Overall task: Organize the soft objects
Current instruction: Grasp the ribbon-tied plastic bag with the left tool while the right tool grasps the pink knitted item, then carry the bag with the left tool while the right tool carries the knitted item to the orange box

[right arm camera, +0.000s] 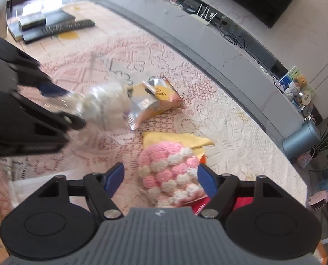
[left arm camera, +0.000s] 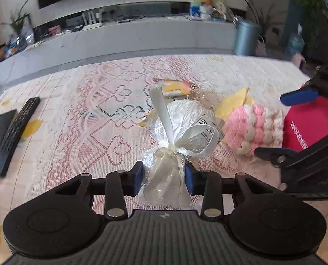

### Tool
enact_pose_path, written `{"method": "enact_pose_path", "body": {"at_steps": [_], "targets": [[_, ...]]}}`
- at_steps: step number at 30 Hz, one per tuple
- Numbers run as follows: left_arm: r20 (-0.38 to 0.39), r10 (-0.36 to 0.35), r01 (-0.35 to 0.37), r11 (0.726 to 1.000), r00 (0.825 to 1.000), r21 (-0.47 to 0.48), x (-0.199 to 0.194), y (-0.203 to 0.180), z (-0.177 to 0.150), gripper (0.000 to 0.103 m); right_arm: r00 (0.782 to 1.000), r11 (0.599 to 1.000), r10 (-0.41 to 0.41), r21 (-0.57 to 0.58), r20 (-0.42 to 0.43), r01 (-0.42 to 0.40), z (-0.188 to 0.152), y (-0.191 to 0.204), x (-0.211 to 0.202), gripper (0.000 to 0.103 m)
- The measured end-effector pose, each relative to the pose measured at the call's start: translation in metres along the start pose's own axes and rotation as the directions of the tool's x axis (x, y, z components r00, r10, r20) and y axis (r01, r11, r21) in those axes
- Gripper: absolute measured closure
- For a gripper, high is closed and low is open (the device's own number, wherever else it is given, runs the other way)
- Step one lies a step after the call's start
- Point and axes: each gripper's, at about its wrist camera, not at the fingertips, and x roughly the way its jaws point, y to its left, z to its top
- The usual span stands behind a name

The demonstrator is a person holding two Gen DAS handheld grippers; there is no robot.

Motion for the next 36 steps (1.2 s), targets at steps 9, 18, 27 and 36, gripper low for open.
{"method": "enact_pose_path", "body": {"at_steps": [9, 18, 27, 36], "targets": [[0.039, 0.006, -0.003, 0.995, 0.999, -0.097, -0.007, 0.012, -0.008, 0.060, 0.977, 0.995, 0.000, -0.102, -0.213, -0.022, 0.024, 0.004, 0.046, 0.021], [0.051, -0.003, 0.007, 0.996, 0.999, -0.089, -0.010, 0.011, -0.014, 0.059, 0.944, 0.994, -0.042, -0.105, -0.328, 0.008, 0.026, 0.008, 0.076, 0.021], [0.058, 0.000, 0.004, 0.998, 0.998, -0.066, -0.011, 0.008, -0.015, 0.059, 0.936, 0.997, -0.026, -0.081, -0.350, -0.002, 0.023, 0.008, 0.077, 0.067], [0.098, 0.025, -0.020, 0.998, 0.995, -0.059, -0.022, 0.006, -0.014, 0.059, 0.968, 0.999, 0.028, -0.018, -0.249, -0.034, 0.022, 0.006, 0.031, 0.075]]}}
